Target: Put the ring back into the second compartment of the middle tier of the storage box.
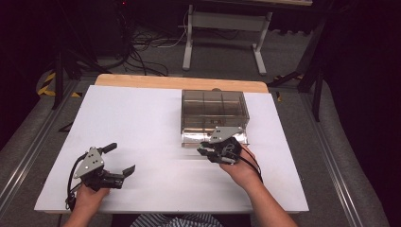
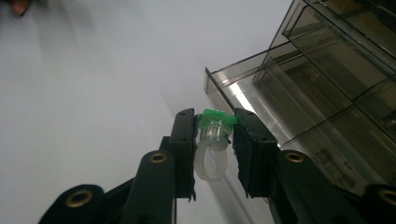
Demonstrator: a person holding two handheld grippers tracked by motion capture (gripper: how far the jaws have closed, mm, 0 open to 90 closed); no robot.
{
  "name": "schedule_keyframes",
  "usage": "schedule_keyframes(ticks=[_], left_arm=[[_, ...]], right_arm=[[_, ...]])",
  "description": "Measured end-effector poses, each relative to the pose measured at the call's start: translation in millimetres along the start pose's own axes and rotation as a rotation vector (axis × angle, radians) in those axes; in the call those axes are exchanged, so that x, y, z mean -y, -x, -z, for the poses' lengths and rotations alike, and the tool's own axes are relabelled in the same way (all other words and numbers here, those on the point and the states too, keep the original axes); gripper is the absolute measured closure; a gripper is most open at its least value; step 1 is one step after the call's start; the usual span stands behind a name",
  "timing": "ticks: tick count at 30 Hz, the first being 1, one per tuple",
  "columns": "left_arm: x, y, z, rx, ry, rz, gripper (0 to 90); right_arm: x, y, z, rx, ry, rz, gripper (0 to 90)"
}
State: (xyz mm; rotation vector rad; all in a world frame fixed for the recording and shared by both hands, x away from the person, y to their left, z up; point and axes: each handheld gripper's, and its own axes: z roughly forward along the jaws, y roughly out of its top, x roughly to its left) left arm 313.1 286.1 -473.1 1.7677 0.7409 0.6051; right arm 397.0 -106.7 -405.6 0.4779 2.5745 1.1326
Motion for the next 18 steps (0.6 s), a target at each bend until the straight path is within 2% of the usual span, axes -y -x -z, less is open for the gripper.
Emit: schedule_keyframes(ticks=[18], left_arm=[[0.1,-0.3,0.0,-0.004,0.005,0.001,0.2]], right_arm=[[-2.9,16.7,-2.3,0.074,-0.004,-0.040,69.8]])
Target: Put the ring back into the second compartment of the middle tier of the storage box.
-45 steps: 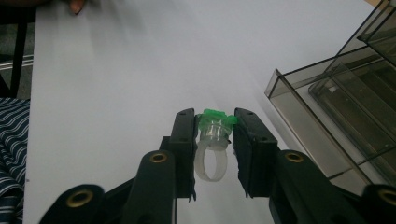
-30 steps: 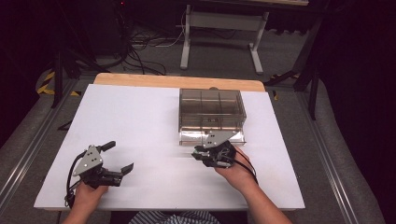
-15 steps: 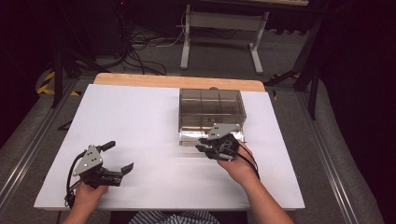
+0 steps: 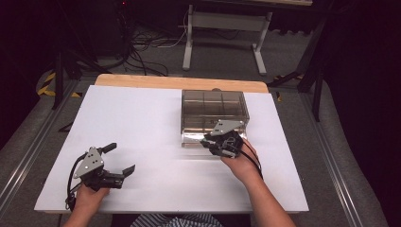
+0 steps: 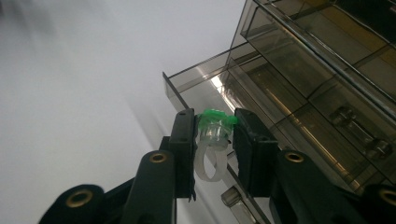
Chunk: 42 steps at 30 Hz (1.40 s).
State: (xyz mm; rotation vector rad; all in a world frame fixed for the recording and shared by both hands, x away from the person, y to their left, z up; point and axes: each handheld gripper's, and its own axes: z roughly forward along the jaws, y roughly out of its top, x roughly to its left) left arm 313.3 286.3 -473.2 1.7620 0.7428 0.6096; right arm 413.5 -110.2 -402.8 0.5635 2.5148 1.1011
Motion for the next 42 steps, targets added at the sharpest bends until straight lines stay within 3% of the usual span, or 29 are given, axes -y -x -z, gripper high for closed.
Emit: schedule_keyframes(ticks=[25,42], left_arm=[[-0.3,0.5,0.0,0.003,-0.008,-0.005,0.2],[-0.3,0.5,0.1,0.003,-0.008,-0.006,0.2]], right_arm=[[8.8,27.2,-6.5,0.087,-0.011,-0.084,69.8],[18.4,41.9,-14.7,0.114,-0.039,-0.122,69.4]])
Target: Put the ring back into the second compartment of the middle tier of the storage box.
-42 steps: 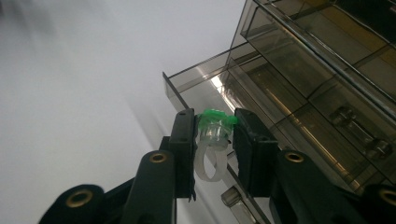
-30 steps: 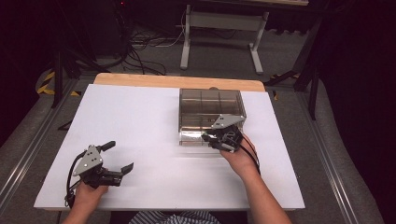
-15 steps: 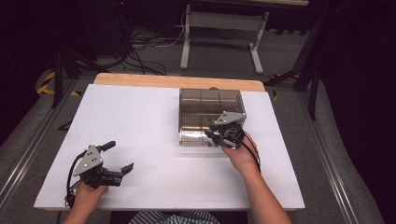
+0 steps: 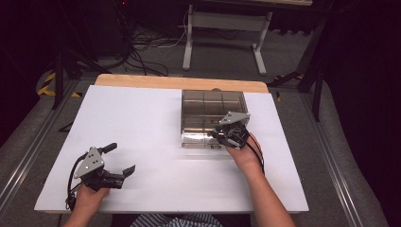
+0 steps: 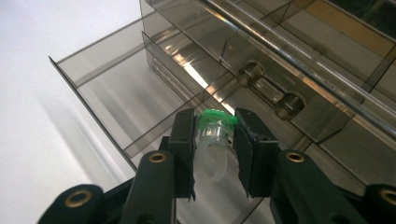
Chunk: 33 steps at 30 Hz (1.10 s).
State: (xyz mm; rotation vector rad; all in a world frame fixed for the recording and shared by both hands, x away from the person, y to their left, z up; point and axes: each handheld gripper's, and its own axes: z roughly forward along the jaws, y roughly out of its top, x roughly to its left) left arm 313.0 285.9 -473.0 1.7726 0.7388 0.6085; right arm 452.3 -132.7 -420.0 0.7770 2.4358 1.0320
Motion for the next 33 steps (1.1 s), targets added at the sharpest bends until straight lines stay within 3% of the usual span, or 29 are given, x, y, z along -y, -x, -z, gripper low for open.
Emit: schedule_keyframes(ticks=[23,33], left_arm=[[0.0,0.1,0.0,0.000,0.000,-0.001,0.2],[-0.1,-0.1,-0.1,-0.001,-0.002,-0.004,0.2]], right_arm=[[6.0,6.1,-11.5,-0.031,-0.046,-0.028,68.1],[5.7,6.5,-9.8,-0.036,-0.036,-0.032,66.1]])
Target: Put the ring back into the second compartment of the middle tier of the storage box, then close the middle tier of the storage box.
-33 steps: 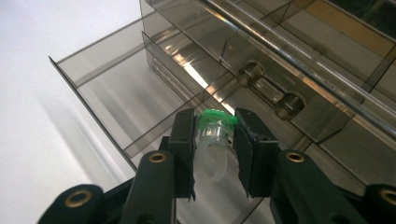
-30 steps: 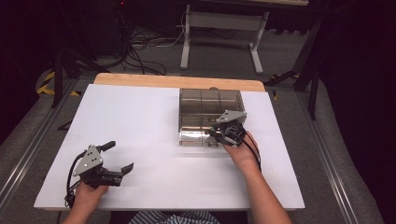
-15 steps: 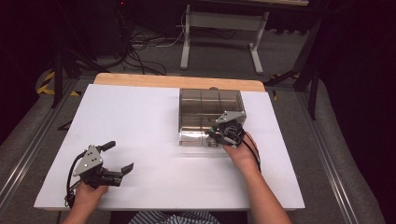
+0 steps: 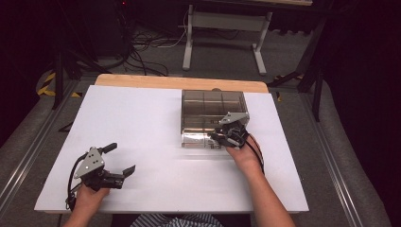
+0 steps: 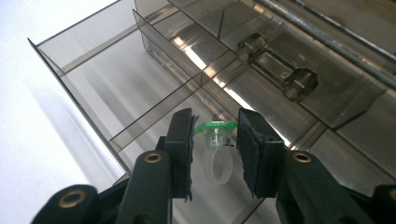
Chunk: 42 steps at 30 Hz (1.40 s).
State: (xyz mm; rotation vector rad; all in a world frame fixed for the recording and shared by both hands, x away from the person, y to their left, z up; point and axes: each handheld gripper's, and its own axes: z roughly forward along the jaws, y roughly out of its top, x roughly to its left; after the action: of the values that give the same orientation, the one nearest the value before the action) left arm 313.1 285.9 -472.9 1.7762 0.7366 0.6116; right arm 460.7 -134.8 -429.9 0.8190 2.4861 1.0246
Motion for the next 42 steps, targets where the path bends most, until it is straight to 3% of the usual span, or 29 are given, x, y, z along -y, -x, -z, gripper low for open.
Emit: schedule_keyframes(ticks=[8,15,27,42], left_arm=[[0.2,-0.2,-0.2,0.003,0.004,0.007,0.2],[0.2,0.0,0.0,0.003,0.006,0.005,0.2],[0.2,-0.1,0.0,0.004,0.004,0.005,0.2],[0.1,-0.2,0.0,0.004,0.005,0.004,0.2]], right_arm=[[-1.0,-1.3,11.4,0.019,0.034,0.006,69.9],[-2.4,-7.4,23.7,0.022,0.036,0.040,89.8],[-6.0,-16.6,42.5,-0.038,0.064,0.098,90.0],[-6.3,-20.1,51.4,-0.114,0.046,0.147,90.0]])
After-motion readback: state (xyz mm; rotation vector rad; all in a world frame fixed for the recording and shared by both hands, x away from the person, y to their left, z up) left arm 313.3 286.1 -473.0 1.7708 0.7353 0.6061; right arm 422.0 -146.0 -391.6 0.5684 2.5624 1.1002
